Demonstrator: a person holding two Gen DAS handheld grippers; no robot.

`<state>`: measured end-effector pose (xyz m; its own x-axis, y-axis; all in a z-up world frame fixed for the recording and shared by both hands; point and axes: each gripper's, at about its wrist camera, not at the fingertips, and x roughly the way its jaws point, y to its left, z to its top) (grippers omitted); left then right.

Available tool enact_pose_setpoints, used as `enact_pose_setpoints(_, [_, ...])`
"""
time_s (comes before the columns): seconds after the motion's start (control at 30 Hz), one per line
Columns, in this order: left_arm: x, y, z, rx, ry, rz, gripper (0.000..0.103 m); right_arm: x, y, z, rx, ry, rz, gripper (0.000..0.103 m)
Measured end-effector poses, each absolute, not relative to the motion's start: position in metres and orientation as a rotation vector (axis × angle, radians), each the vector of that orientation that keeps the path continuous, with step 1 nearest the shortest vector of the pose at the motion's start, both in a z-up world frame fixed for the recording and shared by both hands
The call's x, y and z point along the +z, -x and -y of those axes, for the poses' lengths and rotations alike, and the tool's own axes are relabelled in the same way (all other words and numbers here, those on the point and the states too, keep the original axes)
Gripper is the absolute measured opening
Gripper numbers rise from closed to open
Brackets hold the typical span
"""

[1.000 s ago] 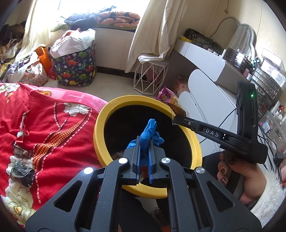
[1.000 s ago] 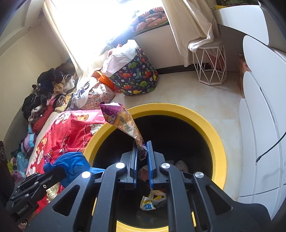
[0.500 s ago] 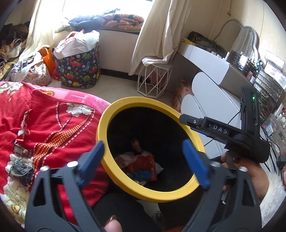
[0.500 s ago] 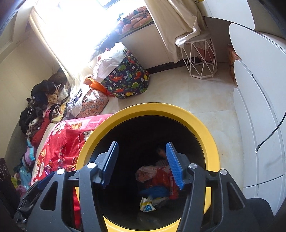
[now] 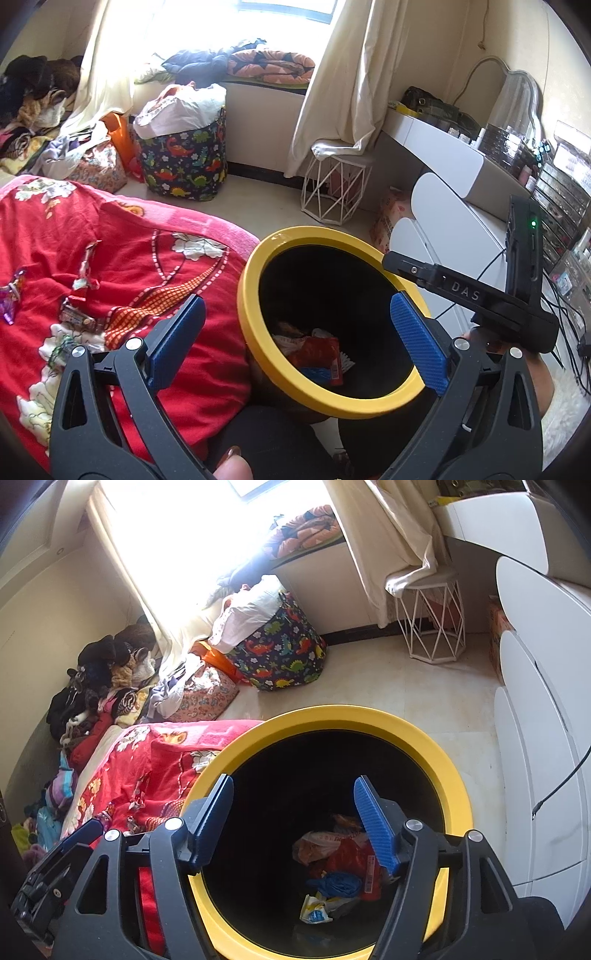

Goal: Collect trash
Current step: 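Move both tools back toward the remaining wrappers on the bed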

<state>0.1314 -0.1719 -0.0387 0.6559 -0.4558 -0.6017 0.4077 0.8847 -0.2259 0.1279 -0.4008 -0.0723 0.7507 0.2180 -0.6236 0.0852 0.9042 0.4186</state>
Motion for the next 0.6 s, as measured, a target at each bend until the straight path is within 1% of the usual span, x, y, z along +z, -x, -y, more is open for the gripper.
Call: enact_pose_setpoints(0.6, [-0.019,-0.133,0.115,-0.382,0.099,-0.635,0.092,-0.05,-0.121,0.357,0.164,-0.335,-0.644,0.076])
